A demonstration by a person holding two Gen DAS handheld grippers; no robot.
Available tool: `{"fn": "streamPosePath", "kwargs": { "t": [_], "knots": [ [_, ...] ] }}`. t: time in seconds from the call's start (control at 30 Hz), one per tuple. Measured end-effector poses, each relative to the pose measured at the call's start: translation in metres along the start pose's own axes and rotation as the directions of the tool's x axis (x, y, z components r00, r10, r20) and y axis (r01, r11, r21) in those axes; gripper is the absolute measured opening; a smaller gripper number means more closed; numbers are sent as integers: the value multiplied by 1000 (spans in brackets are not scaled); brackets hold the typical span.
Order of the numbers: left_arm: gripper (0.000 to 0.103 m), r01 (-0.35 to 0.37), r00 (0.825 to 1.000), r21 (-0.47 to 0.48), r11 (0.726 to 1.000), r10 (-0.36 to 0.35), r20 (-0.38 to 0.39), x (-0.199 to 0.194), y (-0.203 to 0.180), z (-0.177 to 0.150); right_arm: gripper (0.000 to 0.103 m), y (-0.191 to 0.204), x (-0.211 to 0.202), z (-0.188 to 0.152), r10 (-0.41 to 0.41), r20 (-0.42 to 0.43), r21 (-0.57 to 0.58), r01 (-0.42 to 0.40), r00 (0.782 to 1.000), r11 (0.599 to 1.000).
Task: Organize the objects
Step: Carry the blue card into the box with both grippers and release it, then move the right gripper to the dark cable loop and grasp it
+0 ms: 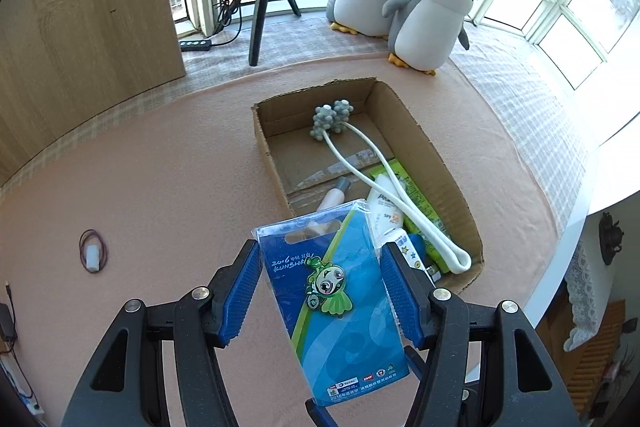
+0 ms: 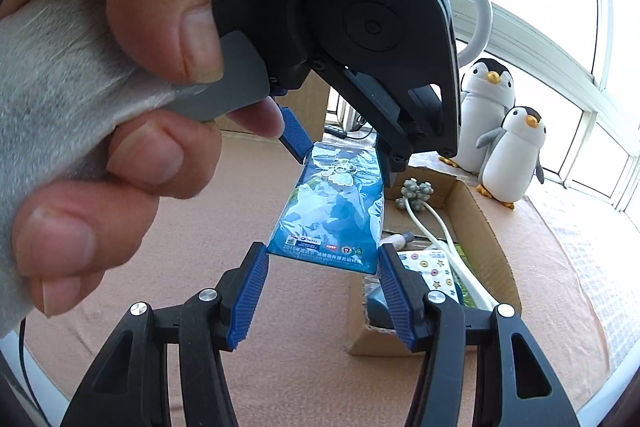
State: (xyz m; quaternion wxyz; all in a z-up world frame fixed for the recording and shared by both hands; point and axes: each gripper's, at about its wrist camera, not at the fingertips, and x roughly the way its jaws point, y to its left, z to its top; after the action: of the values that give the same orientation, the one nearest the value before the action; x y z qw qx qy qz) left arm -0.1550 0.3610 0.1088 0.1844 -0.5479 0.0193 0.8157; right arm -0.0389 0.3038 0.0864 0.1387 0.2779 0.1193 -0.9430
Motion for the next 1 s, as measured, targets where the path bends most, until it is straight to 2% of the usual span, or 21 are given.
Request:
{"fn": "streamPosePath", "kwargs": {
  "t": [0.27, 0.3, 0.33, 0.4, 0.43, 0.57, 0.73, 0.87, 1.0],
  "knots": [
    [66, 42, 999, 65, 997, -42, 1, 26, -43, 27, 52, -48, 12, -3, -80, -23, 37, 81, 997, 996],
    [79, 24, 1000, 73, 997, -26, 13, 29, -44, 30, 52, -53, 15, -3, -88, -27, 37, 89, 996, 995],
    [100, -3, 999, 74, 997, 1, 35, 31, -43, 32, 52, -56, 21, -3, -100, -39, 32, 101, 994, 994],
    [103, -41, 998, 53, 998, 38, 43, 35, -31, 33, 54, -62, 41, -7, -116, -122, 16, 119, 986, 993],
    [103, -41, 999, 43, 998, 39, 34, 37, -23, 31, 54, -64, 47, -9, -114, -147, 19, 118, 982, 993],
    [103, -61, 998, -23, 998, 62, 21, 37, 20, 21, 59, -62, 37, -13, -123, -108, 36, 127, 986, 991],
    [103, -110, 994, -114, 987, 111, 3, 26, 84, -8, 60, -45, 35, -11, -70, -100, 33, 73, 993, 997],
    [103, -135, 991, -224, 965, 135, -12, 10, 146, -40, 62, -23, 37, -4, -31, -92, 7, 31, 995, 999],
    [103, -157, 987, -338, 928, 162, -13, -11, 209, -76, 65, 12, 49, 6, 40, -99, -47, -45, 994, 998]
  ]
}}
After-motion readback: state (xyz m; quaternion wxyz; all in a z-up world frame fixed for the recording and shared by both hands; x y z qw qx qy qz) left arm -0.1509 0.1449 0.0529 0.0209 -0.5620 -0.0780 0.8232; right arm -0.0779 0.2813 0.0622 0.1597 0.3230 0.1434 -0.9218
